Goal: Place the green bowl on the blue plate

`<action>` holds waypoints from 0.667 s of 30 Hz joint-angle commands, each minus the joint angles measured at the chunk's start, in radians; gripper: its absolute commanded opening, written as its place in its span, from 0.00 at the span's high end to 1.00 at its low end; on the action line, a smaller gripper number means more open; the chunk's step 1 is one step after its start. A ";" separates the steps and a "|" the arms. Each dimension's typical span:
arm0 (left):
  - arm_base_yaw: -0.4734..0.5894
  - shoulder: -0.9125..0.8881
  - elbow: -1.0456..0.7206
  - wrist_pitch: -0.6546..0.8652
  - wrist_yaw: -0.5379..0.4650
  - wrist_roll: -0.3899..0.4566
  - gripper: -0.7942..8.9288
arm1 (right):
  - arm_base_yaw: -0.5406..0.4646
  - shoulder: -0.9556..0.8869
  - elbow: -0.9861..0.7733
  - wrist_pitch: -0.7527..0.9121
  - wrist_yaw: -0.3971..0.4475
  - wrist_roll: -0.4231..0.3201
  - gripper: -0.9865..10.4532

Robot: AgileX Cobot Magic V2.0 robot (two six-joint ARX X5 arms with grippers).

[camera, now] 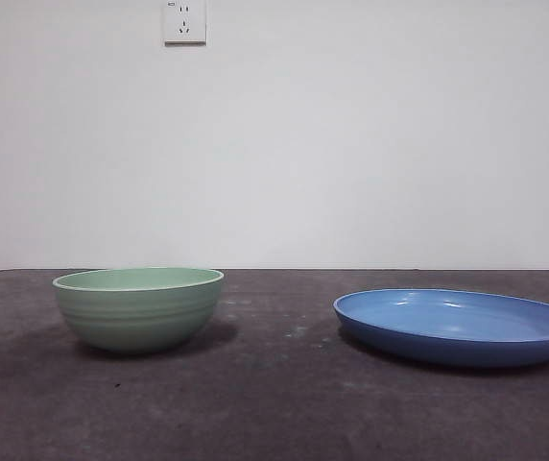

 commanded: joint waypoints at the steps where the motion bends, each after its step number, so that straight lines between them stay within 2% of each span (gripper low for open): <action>1: -0.016 0.006 0.019 -0.011 0.006 0.039 0.91 | 0.019 0.018 0.018 -0.040 -0.006 -0.043 0.91; 5: -0.020 0.006 0.019 -0.024 0.006 0.045 0.91 | 0.036 0.023 0.018 -0.062 -0.006 -0.048 0.91; 7: -0.020 0.005 0.019 -0.024 0.006 0.045 0.86 | 0.037 0.023 0.018 -0.062 -0.006 -0.047 0.89; 11: -0.020 0.005 0.019 -0.023 0.006 0.045 0.62 | 0.037 0.023 0.018 -0.062 -0.004 -0.037 0.65; 12: -0.020 0.005 0.019 -0.023 0.006 0.045 0.59 | 0.037 0.023 0.018 -0.062 -0.002 -0.037 0.62; 20: -0.021 0.014 0.019 -0.011 0.006 0.022 0.59 | 0.037 0.023 0.018 -0.060 0.005 -0.037 0.61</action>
